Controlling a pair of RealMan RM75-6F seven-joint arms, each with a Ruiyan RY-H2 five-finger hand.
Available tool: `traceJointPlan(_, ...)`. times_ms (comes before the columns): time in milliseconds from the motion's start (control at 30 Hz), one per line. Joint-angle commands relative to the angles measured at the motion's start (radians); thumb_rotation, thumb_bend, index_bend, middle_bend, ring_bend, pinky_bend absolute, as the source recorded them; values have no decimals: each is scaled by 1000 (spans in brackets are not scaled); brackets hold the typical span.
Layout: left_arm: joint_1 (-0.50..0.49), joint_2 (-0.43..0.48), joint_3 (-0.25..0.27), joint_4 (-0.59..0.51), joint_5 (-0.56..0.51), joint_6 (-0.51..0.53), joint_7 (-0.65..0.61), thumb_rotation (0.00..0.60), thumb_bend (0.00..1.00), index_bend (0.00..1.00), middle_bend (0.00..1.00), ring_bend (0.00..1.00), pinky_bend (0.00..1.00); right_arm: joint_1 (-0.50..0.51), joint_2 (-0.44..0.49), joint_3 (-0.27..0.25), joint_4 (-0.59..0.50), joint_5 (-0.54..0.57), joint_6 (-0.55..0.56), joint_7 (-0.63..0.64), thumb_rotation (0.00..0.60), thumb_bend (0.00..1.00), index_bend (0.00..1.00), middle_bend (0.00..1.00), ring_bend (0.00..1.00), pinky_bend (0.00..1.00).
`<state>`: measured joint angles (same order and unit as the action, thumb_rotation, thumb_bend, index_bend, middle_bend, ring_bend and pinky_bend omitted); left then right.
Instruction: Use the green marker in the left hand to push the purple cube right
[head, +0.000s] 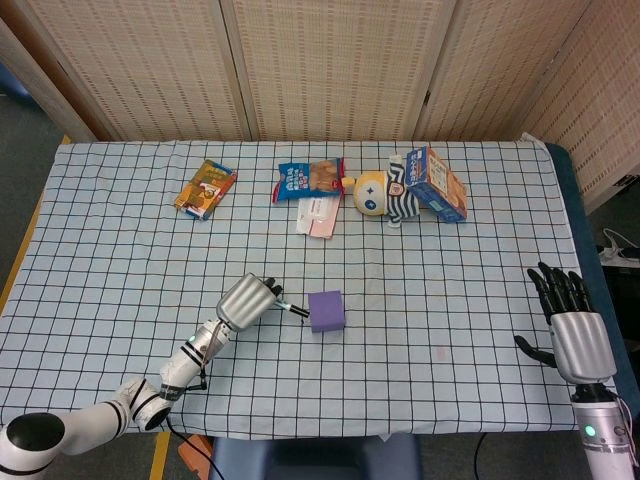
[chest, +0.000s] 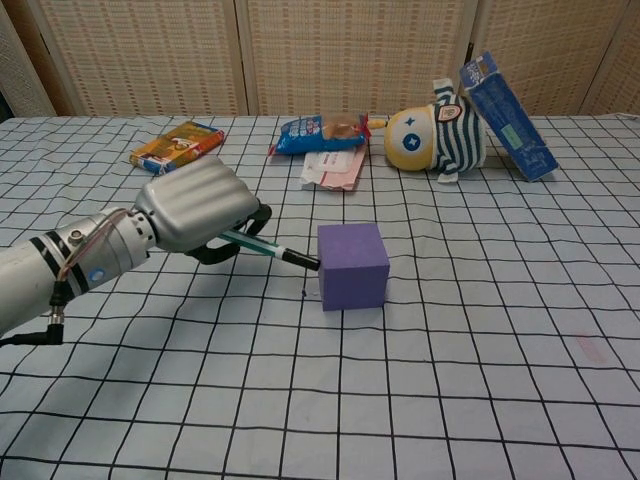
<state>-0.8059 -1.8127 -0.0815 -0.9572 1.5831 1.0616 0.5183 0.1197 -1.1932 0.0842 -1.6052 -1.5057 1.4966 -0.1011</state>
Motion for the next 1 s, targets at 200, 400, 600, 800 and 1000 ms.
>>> traceJointPlan(200,-46,-42,-17,6,-7,-34,32,600,586,787,777,822,960,-9,13,3,-7,2,12,18,600,51,0,0,0,0)
traceJointPlan(400,-82,-79,-32,29,-13,-54,44,600,588,785,777,822,960,-17,26,5,-13,4,19,34,600,51,0,0,0,0)
traceJointPlan(600,-117,-112,-47,58,-15,-63,43,600,587,785,777,825,960,-25,38,7,-18,9,26,46,600,52,0,0,0,0)
traceJointPlan(800,-140,-143,-54,91,-15,-57,38,600,585,785,778,826,960,-33,46,9,-24,10,36,50,600,52,0,0,0,0)
traceJointPlan(1000,-152,-168,-61,136,-27,-54,21,600,587,785,779,825,960,-37,48,13,-25,17,39,51,600,52,0,0,0,0)
